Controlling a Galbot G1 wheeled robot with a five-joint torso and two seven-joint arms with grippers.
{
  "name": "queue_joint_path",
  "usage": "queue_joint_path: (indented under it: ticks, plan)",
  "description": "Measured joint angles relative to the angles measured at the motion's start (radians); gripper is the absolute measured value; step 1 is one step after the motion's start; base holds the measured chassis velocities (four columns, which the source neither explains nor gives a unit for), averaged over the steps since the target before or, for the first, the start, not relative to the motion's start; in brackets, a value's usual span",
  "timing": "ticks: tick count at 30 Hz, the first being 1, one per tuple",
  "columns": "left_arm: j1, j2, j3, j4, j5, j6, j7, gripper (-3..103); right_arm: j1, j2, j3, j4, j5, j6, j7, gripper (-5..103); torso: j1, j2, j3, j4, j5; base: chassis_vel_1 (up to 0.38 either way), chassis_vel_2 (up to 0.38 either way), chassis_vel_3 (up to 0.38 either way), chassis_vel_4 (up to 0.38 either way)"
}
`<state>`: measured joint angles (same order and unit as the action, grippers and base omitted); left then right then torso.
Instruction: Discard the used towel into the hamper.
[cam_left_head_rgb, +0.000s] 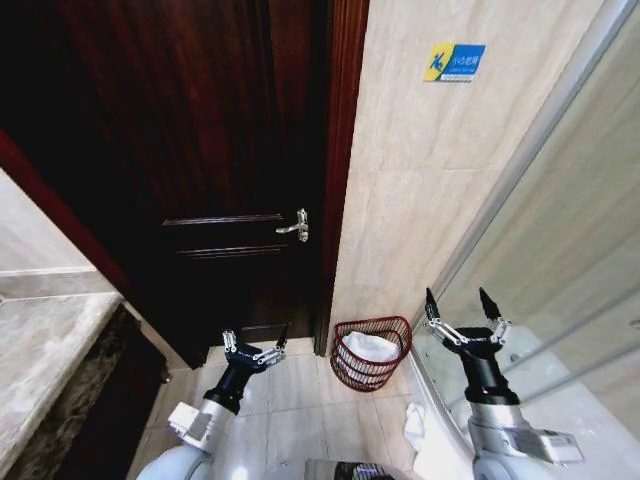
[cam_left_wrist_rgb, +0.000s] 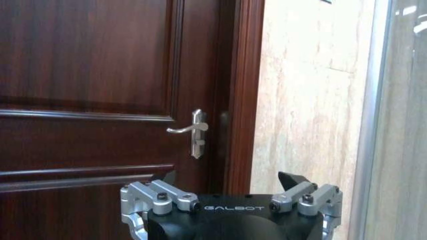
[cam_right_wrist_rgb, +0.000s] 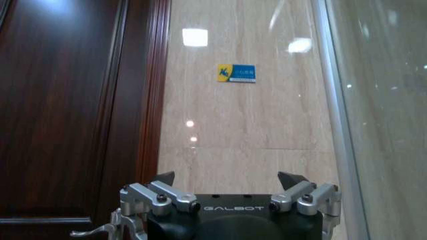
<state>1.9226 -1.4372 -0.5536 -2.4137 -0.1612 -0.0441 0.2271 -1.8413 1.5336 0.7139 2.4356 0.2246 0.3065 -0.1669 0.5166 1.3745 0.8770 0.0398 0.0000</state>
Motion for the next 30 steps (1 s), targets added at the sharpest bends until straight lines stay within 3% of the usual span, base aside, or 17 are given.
queue_joint_path:
  ticks: [30]
  plan:
    - [0.0, 0.0, 0.0, 0.0, 0.0, 0.0, 0.0, 100, 0.005, -0.002, 0.005, -0.013, 0.013, 0.007, -0.018, 100, 0.0, 0.0, 0.0, 0.0001, 0.0001, 0.103, -0.108, -0.107, 0.11]
